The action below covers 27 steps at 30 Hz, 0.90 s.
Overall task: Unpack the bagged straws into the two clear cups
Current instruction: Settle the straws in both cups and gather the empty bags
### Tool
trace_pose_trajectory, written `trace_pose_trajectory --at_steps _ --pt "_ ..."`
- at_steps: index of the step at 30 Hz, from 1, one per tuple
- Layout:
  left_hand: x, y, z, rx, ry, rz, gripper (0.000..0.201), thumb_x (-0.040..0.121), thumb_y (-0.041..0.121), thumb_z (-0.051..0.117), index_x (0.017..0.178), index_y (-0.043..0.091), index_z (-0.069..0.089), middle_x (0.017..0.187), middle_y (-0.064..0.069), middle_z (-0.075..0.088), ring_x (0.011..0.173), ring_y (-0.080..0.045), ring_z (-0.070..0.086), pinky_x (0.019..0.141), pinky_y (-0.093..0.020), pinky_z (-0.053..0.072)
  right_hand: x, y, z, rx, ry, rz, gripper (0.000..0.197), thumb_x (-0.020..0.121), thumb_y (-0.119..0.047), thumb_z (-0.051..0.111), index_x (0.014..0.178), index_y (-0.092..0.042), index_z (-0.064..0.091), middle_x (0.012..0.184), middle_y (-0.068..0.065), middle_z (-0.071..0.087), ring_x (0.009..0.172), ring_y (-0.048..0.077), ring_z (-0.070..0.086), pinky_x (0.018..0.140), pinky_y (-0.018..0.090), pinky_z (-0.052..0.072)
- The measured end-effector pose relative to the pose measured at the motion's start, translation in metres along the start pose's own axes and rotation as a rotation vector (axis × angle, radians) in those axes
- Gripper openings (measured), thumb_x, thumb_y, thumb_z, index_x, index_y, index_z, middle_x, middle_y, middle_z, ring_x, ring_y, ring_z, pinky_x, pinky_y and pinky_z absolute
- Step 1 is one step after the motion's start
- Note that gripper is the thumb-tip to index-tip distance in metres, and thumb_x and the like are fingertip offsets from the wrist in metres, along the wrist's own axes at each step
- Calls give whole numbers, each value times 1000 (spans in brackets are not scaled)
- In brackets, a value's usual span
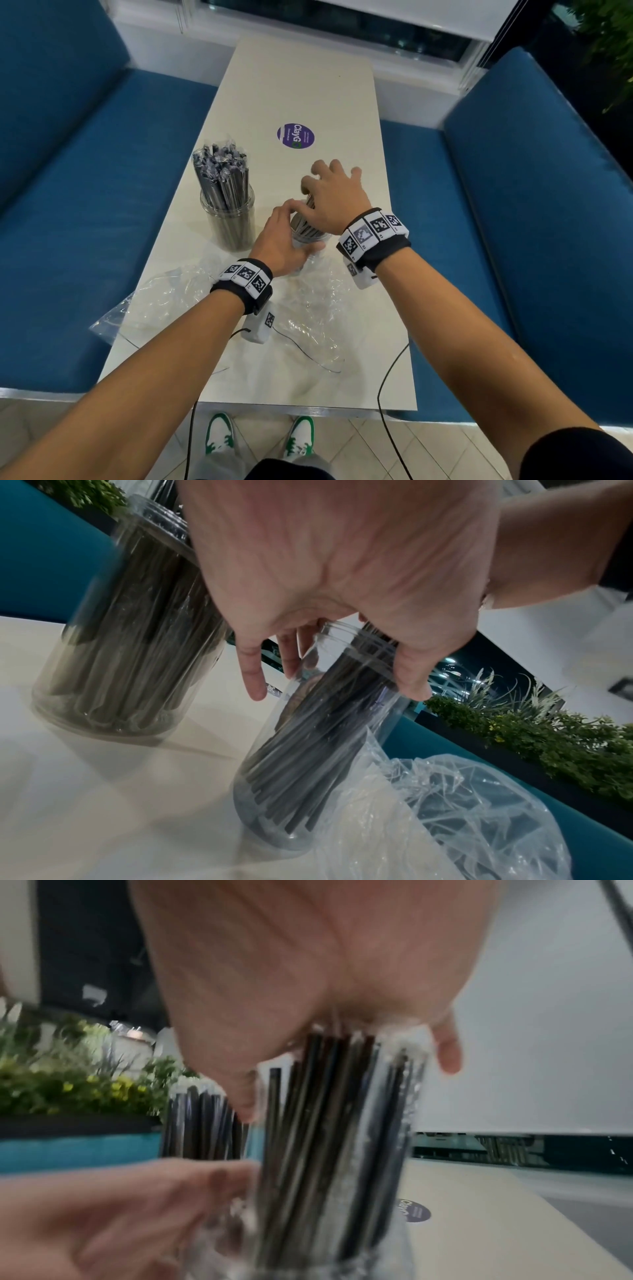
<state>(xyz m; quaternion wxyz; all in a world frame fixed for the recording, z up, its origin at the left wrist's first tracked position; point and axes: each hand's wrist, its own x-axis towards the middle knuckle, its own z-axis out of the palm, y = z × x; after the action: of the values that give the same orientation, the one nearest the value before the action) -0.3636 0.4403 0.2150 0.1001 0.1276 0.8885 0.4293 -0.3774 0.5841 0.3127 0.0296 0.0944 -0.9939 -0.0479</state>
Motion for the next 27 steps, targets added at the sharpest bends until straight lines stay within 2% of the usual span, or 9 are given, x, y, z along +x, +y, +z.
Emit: trace_pose_trajectory --at_steps 3,8,11,13,15,16,18,21,27 --pt "-1 -4 0 -9 -6 14 113 81 62 84 165 16 24 158 -7 41 147 -26 44 117 -49 45 -3 9 5 109 -16 -120 39 104 -46 50 111 -11 67 112 8 63 106 30 59 79 44 54" --pt "-2 -4 2 -3 -3 22 118 82 63 84 167 13 21 160 -8 40 149 -25 42 121 -47 42 -2 3 11 171 100 118 35 108 -35 46 103 -5 63 103 13 65 96 33 64 70 37 39" --pt "-1 -5 3 10 -3 29 120 81 64 83 167 10 20 161 -11 40 150 -27 42 121 -51 42 2 -7 7 193 46 311 46 111 -45 39 114 -6 63 112 14 67 102 35 67 82 40 44" --pt "1 -4 1 22 -22 7 117 81 59 85 167 11 21 162 -10 39 150 -27 42 121 -50 43 4 -10 3 31 -3 270 58 110 -55 27 118 -12 65 113 9 70 102 34 69 105 54 36" --pt "2 -3 1 16 -27 3 110 80 55 87 163 14 27 159 -8 41 148 -26 44 119 -49 44 3 -9 -1 -59 -37 127 63 106 -62 25 119 -16 66 114 8 69 106 32 66 111 61 26" --pt "2 -3 1 11 -26 1 107 80 54 88 161 15 31 158 -7 41 148 -25 44 119 -49 44 1 -6 -1 -24 -66 52 62 104 -66 28 120 -18 65 117 8 67 108 32 63 109 59 32" --pt "3 -4 0 -5 -25 -4 110 80 53 88 163 15 28 161 -6 38 149 -25 43 121 -49 43 -4 2 2 80 -111 -62 58 99 -68 42 119 -18 64 116 8 62 106 31 59 92 49 49" --pt "1 -5 -1 -9 -28 11 116 82 56 86 167 13 20 161 -8 38 148 -27 44 119 -49 44 -11 8 9 121 -61 -134 38 100 -47 55 108 -12 67 104 9 61 97 32 60 70 37 45" --pt "-2 -1 0 8 -47 9 121 80 59 86 169 13 17 162 -8 38 151 -25 41 122 -47 41 -3 5 -2 223 57 128 33 102 -33 54 99 -4 69 100 15 66 90 34 65 70 35 43"
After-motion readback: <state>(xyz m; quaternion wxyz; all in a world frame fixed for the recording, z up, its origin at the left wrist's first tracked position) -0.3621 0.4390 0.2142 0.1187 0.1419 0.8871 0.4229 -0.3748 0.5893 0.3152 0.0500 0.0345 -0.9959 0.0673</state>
